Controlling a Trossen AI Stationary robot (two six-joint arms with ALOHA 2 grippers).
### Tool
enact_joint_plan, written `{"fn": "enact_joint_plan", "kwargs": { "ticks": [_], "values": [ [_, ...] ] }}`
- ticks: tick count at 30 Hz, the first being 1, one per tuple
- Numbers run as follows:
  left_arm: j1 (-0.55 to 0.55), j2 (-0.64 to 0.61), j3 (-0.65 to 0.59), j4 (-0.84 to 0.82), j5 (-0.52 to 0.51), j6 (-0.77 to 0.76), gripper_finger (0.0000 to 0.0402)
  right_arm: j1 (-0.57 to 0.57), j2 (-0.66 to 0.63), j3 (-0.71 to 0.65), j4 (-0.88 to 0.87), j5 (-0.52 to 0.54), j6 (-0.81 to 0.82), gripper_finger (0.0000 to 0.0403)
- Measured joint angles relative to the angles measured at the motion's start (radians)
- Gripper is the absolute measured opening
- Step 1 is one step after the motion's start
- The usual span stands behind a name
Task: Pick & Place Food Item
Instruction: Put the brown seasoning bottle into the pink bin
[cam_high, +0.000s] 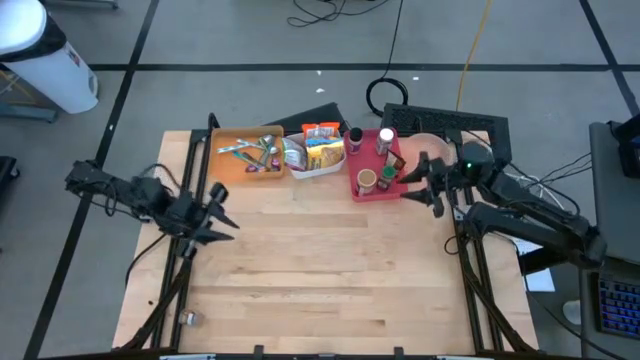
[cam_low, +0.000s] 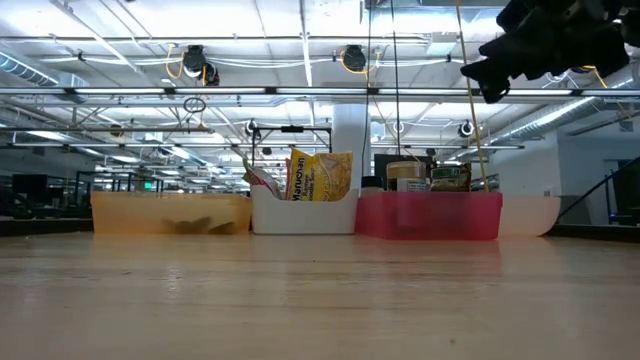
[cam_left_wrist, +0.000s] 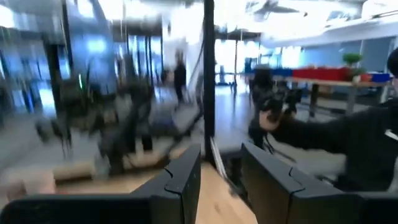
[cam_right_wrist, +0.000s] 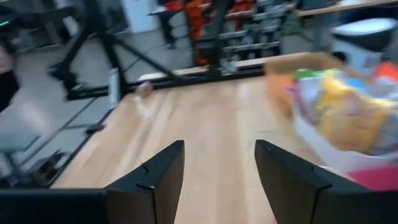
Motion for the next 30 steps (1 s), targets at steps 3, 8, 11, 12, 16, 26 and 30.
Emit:
{"fn": "enact_joint_plan", "kwargs": {
  "ticks": [3, 8, 11, 12, 16, 26, 30],
  "values": [
    [-0.013, 0.066, 0.032, -0.092, -0.039, -0.107, 0.0124, 0.092, 0.022, -0.021, 0.040, 0.007, -0.005, 0.0191],
    [-0.063, 0.216, 0.124, -0.303, -0.188, -0.274, 0.0124, 0.280, 0.054, -0.025, 0.096, 0.144, -0.018, 0.0191],
    [-0.101, 0.319, 0.212, -0.472, -0.236, -0.417, 0.0124, 0.384, 0.073, -0.025, 0.124, 0.235, -0.034, 0.0192],
    [-0.115, 0.357, 0.243, -0.528, -0.238, -0.471, 0.0124, 0.414, 0.081, -0.025, 0.135, 0.258, -0.038, 0.0192],
    [-0.170, 0.511, 0.354, -0.724, -0.226, -0.672, 0.0124, 0.509, 0.105, -0.025, 0.144, 0.349, -0.037, 0.0192],
    [-0.276, 0.798, 0.525, -0.962, -0.067, -0.892, 0.0124, 0.732, 0.298, -0.025, 0.300, 0.480, 0.077, 0.0192],
    [-0.344, 0.860, 0.554, -0.962, -0.005, -0.927, 0.0124, 0.834, 0.442, -0.025, 0.512, 0.526, 0.134, 0.0192]
  ]
}}
